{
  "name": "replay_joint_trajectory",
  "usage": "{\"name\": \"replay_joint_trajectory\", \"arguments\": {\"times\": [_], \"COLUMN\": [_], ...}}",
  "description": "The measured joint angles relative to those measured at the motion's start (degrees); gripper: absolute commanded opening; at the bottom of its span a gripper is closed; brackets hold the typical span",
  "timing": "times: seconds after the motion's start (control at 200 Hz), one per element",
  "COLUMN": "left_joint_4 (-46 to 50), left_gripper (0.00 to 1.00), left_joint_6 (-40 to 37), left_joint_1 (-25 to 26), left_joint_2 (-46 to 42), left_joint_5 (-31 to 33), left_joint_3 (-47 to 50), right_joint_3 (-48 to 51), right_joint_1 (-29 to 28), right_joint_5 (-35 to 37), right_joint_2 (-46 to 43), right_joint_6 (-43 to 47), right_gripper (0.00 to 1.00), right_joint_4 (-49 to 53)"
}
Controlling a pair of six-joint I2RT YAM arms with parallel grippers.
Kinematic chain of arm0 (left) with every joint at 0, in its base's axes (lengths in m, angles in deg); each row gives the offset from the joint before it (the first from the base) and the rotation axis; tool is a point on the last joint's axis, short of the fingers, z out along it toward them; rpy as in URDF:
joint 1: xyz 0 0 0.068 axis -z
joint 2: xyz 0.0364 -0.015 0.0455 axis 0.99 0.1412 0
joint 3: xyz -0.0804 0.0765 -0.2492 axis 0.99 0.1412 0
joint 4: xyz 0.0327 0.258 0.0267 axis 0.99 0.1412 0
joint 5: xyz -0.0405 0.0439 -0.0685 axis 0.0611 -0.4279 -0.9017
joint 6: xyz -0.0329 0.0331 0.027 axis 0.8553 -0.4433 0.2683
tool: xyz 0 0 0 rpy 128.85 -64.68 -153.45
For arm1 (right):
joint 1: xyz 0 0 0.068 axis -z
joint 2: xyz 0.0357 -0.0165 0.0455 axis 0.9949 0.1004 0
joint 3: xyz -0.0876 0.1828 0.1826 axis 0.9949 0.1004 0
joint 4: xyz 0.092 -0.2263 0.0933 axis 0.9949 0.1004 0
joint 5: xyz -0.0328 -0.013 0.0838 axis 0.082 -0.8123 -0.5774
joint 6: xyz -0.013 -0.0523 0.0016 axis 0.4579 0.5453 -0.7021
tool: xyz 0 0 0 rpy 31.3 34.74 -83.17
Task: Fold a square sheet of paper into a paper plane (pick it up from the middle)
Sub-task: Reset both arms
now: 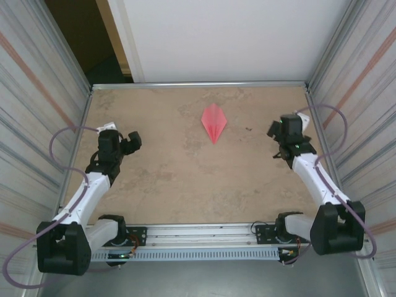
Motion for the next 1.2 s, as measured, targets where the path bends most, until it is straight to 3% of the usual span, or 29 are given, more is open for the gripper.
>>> {"name": "replay_joint_trajectory", "arguments": {"times": [0.125,0.331,0.576,0.867,1.102,1.203], "left_joint_4": [-8.2,-20.17,-31.78,-42.82,-46.51,-46.03], "left_gripper": [0.99,0.99,0.99,0.99,0.99,0.99], "left_joint_6": [-4.87,-11.34,-15.72,-18.71,-19.67,-20.57], "left_joint_1": [-0.46,-2.21,-6.34,-7.87,-7.89,-5.4], "left_joint_2": [-0.07,4.28,13.99,22.32,27.71,27.78], "left_joint_5": [3.72,4.33,-6.19,-16.13,-18.34,-14.8], "left_joint_3": [5.7,9.9,11.1,11.54,11.58,10.82], "right_joint_3": [8.09,15.76,18.18,19.06,19.37,19.45], "right_joint_1": [5.97,6.45,6.45,6.51,5.51,5.16], "right_joint_5": [0.09,-0.2,-6.86,-17.79,-21.42,-21.68], "right_joint_2": [-1.86,-0.07,10.69,17.68,21.79,21.84], "right_joint_6": [0.79,5.92,11.72,15.72,18.36,19.06], "right_gripper": [0.99,0.99,0.99,0.99,0.99,0.99], "right_joint_4": [-7.39,-19.56,-36.57,-48.35,-54.36,-55.08]}}
